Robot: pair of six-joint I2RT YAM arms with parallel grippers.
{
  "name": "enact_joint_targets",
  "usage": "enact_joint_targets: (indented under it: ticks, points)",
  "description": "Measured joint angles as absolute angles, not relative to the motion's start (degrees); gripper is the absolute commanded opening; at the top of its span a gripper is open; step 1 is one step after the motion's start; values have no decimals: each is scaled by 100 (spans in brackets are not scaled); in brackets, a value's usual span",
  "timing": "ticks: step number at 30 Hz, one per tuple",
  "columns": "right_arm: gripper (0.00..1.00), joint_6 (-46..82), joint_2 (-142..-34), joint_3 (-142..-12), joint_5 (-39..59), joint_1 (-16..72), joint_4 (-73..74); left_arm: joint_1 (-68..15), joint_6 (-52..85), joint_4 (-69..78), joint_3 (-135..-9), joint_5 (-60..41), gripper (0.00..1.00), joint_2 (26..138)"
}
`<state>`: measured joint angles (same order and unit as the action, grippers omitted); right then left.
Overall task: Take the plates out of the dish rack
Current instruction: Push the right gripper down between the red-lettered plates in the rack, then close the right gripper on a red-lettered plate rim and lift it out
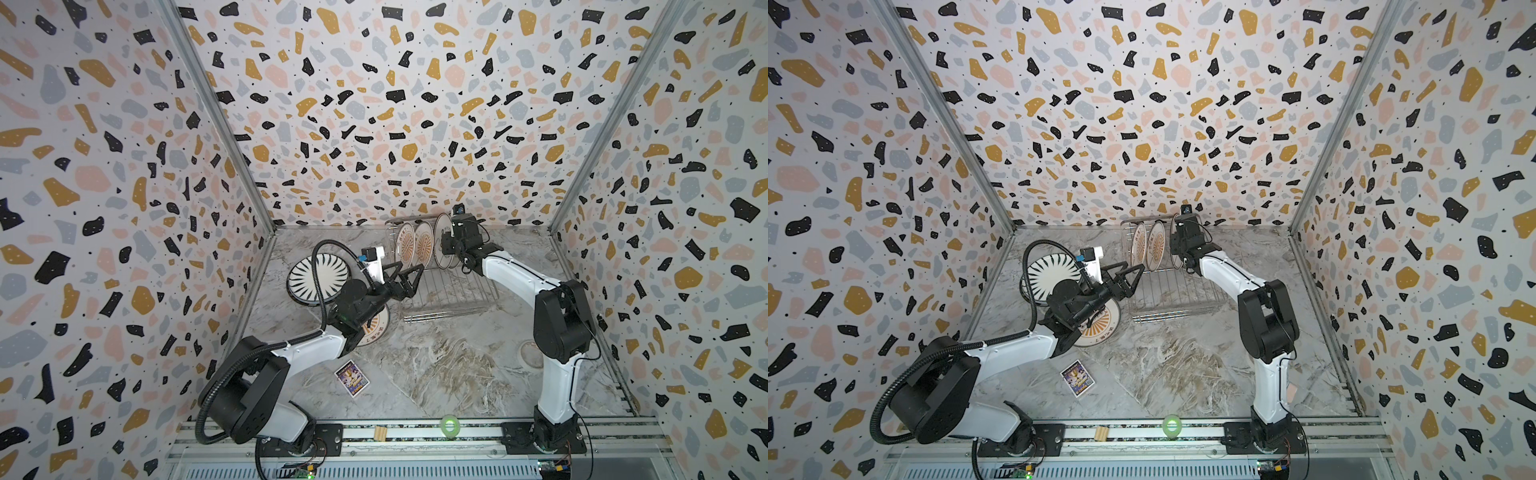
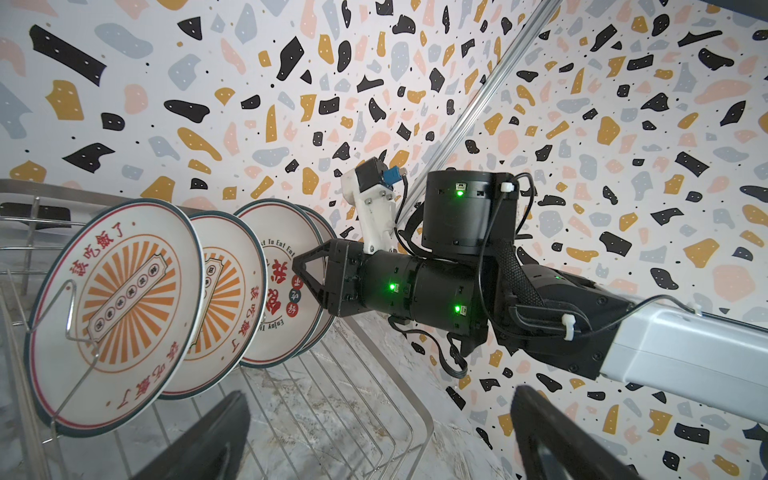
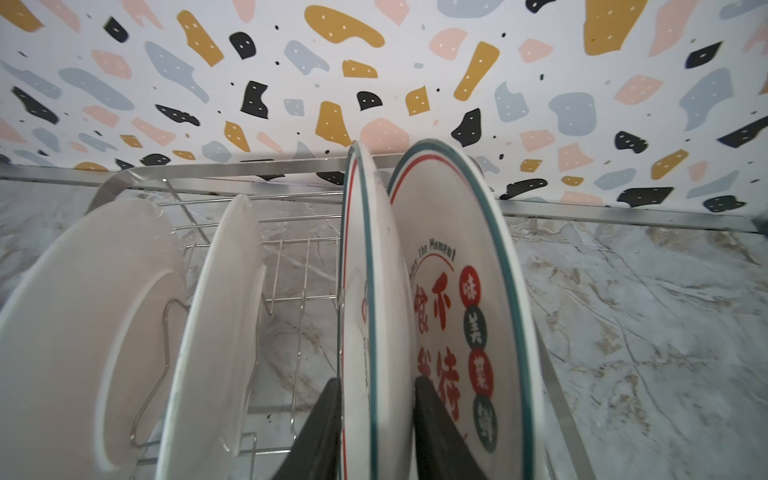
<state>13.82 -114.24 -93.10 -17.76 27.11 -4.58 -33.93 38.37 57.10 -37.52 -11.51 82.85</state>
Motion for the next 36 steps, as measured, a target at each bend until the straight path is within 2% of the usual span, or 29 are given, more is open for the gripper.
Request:
enact_joint_targets:
  ticks: [21,36]
  points:
    - [11,1013,-11959,-10132,-3605,3183,-886,-3393,3924,5881,-3022,-548,100,7861]
    - [6,572,-11732,-9808,-4152,3284,-681,-3393,4097,6211,-3002,-499,100,7937]
